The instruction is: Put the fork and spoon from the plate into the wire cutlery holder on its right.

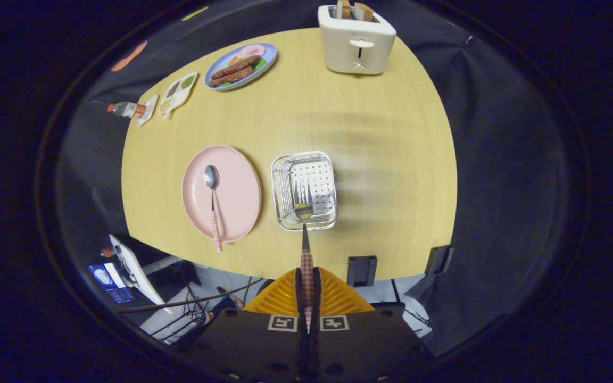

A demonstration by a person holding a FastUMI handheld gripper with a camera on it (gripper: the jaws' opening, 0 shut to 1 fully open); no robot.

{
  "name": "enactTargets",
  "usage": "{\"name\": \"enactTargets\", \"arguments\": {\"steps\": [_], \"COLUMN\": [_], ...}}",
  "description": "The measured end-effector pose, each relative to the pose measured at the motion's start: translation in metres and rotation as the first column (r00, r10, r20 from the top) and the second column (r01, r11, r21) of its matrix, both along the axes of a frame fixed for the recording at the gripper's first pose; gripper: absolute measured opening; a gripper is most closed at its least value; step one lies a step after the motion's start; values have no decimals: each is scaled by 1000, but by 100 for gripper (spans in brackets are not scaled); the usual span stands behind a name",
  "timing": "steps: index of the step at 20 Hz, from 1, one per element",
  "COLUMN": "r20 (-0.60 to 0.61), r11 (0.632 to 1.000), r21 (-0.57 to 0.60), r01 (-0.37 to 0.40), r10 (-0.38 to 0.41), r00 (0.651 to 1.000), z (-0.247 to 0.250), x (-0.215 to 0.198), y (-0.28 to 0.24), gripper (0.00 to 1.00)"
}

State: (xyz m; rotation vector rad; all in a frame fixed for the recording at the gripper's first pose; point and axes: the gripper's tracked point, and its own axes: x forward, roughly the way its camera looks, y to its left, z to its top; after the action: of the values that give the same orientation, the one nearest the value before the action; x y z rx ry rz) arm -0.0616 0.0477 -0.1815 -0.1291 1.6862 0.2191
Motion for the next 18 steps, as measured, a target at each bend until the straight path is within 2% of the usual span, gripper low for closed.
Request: {"name": "enactTargets", "arguments": {"steps": [3,12,17,18], "r20": [-51,-77,-25,4], "r11": [999,999,1000,1000], "r21": [-27,-50,-9,0], "r01": [30,12,14,10], "r10": [-32,-16,-14,-10], "r00": [998,997,1000,1000], "z": [-9,-27,-23,-20], "x": [6,24,35,39], "y": [-3,5,13,14], "gripper": [1,2,12,17]}}
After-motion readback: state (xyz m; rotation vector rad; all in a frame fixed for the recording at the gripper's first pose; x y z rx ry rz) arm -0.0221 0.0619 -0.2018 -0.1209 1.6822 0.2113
